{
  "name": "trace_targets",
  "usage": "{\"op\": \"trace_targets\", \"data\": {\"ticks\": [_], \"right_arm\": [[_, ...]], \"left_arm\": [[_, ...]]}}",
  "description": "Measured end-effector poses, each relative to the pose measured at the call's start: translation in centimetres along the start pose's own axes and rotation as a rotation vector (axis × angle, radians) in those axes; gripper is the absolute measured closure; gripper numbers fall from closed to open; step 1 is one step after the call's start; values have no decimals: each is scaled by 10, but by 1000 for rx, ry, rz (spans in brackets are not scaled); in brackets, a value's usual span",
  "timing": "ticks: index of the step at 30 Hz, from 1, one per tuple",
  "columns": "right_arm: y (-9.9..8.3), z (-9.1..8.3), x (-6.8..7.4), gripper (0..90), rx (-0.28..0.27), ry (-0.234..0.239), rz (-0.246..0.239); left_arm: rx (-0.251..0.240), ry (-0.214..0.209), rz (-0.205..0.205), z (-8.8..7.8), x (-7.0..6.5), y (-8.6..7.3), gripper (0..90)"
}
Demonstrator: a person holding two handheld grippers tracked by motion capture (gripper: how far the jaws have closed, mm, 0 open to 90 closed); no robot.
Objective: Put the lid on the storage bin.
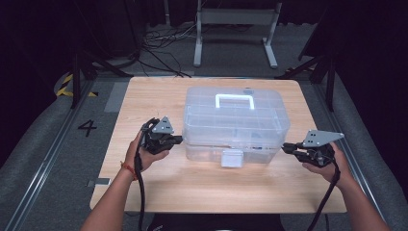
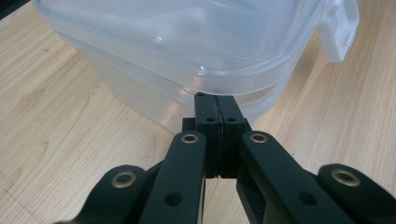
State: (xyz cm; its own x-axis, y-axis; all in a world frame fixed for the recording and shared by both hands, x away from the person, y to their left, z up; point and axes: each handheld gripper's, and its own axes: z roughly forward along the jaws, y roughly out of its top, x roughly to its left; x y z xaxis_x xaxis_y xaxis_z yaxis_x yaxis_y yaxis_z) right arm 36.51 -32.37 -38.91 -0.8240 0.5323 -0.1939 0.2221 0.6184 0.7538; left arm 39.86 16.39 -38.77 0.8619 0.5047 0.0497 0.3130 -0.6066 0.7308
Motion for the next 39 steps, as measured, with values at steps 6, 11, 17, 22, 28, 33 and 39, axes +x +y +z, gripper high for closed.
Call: {"op": "trace_targets", "data": {"ticks": [6,11,17,22,28,33,39], "right_arm": [[-1,1,1,814,13,7,-7],[-2,1,2,810,27,10,-11],[-2,-1,3,806,14,13,-5],[-2,-1,4,789,15,11,-4],[-5,-4,5,754,19,9,-6],[-15,-7,5,710,28,1,19],[-26,-10,4,678,38,-7,35]], "left_arm": [[4,4,3,0,-1,-3,899],[9,5,-3,0,-2,-5,899],[19,4,-3,1,-3,-7,899],[14,14,3,0,-5,-8,896],[9,28,10,-6,-10,-12,871],[35,62,23,-9,-14,-21,833],[67,85,51,-11,-15,-36,780]]}}
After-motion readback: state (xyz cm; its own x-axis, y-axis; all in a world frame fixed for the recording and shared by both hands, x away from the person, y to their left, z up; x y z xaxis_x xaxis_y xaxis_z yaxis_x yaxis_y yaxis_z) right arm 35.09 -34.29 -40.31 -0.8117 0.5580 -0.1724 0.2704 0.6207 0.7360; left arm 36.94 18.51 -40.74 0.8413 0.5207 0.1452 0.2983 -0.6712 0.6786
